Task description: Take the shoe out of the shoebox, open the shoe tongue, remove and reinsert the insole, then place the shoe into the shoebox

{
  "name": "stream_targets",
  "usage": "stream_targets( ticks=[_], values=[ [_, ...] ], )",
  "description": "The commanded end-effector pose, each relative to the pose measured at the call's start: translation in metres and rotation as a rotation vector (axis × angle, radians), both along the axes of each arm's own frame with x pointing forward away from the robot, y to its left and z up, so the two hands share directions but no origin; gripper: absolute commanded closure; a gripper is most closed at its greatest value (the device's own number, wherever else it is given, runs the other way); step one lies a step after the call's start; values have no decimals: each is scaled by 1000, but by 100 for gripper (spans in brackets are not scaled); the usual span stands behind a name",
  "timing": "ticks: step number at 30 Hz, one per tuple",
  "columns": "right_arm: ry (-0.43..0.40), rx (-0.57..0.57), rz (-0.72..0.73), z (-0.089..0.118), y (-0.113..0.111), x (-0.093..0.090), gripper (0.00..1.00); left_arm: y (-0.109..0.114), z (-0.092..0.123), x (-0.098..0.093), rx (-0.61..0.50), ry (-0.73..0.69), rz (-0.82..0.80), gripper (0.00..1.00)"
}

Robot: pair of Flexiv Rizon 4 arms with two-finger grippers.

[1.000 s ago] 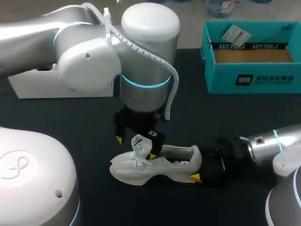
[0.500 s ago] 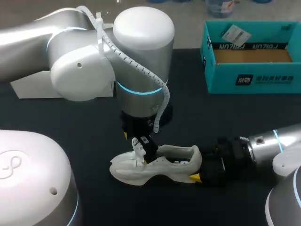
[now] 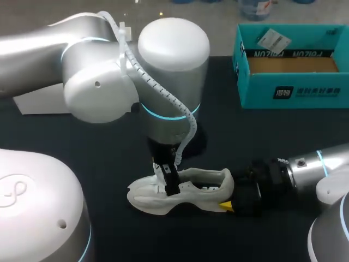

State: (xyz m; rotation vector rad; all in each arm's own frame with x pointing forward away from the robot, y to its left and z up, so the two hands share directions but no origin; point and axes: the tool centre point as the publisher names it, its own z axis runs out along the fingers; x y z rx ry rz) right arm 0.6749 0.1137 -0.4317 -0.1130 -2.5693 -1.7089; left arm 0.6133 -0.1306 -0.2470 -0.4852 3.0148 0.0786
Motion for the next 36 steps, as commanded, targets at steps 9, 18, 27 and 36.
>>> stream_targets(
  ticks=[9,18,27,36],
  values=[
    [0,-4,-2,-2,0,-2,100,-49,-1,8,-64,20,-196,0],
    [0,-4,-2,-2,0,-2,100,-49,-1,8,-64,20,-196,0],
    [0,-4,-2,-2,0,-2,100,-58,-13,19,-90,35,-207,100],
    [0,-4,-2,-2,0,-2,100,-72,-36,28,-134,-27,-303,100]
  ],
)
